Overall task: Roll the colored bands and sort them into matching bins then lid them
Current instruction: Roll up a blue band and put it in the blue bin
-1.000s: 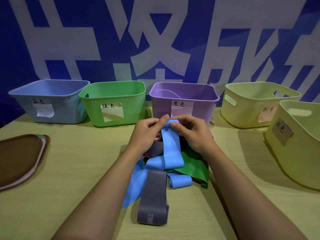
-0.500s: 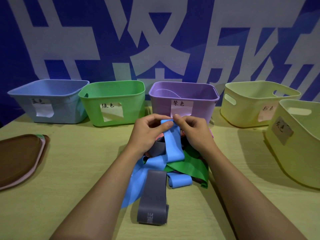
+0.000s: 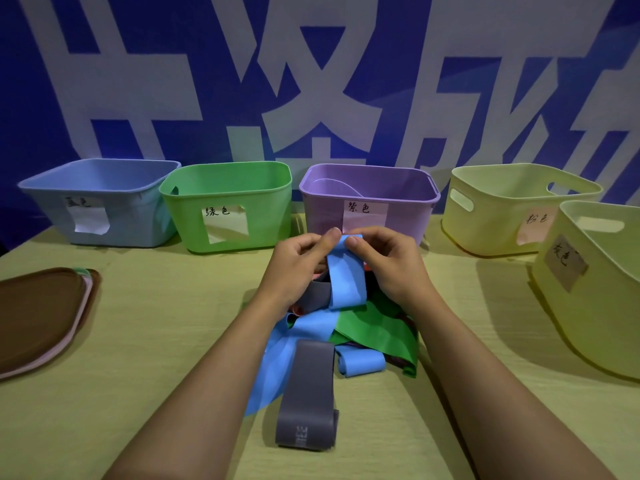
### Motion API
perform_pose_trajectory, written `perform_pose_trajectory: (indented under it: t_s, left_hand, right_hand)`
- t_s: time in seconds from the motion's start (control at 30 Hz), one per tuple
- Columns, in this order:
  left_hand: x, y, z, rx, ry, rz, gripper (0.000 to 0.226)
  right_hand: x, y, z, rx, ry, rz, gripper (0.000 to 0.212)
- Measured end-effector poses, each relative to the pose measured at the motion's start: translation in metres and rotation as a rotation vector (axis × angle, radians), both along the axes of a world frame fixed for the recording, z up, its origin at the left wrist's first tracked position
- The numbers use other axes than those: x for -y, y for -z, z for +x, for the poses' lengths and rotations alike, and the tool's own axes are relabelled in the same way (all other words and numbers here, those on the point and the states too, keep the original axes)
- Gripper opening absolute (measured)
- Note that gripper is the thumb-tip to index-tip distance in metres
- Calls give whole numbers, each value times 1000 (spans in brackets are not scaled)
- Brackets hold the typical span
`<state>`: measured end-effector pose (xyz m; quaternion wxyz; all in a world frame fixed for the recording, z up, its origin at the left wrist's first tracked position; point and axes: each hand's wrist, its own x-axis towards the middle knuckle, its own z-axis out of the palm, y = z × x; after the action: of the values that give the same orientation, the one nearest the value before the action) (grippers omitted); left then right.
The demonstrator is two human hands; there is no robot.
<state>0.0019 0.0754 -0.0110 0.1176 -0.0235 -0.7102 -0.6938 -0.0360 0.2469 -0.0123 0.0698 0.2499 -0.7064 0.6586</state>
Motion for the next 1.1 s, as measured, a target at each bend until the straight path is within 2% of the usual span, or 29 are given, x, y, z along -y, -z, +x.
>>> perform_pose_trajectory:
  t_s: [0.07, 0.3, 0.4, 0.43, 0.53, 0.6, 0.7, 0.9, 1.0, 1.1]
  left_hand:
    - [0, 2, -1, -2, -27, -48, 43]
    - [0, 0, -2, -18, -58, -21, 23]
    - [1, 0, -1, -37, -37, 2, 11]
    - [1, 0, -2, -48, -28, -7, 8]
    - [1, 0, -1, -64, -1, -7, 6]
    - [0, -1, 0, -79, 12, -10, 7]
    - [-1, -2, 1, -101, 28, -18, 7]
    - [1, 1, -1, -139, 34, -18, 22]
    - [0, -1, 0, -101, 54, 28, 24]
    - [-4, -5, 3, -23, 50, 26, 15]
  right_hand:
    - [0, 0, 0, -3, -3, 2, 12]
    - [0, 3, 0, -16, -4, 17, 10]
    - [0, -2, 3, 39, -2, 1, 10]
    - [1, -3, 5, 68, 8, 6, 14]
    - [0, -5, 7, 109, 76, 69, 45]
    - [1, -6, 7, 107, 107, 91, 52]
    - [2, -8, 8, 84, 123, 85, 43]
    - [1, -4, 4, 39, 72, 64, 21]
    - [1, -2, 3, 18, 53, 47, 11]
    - [-1, -2, 2, -29, 27, 57, 10]
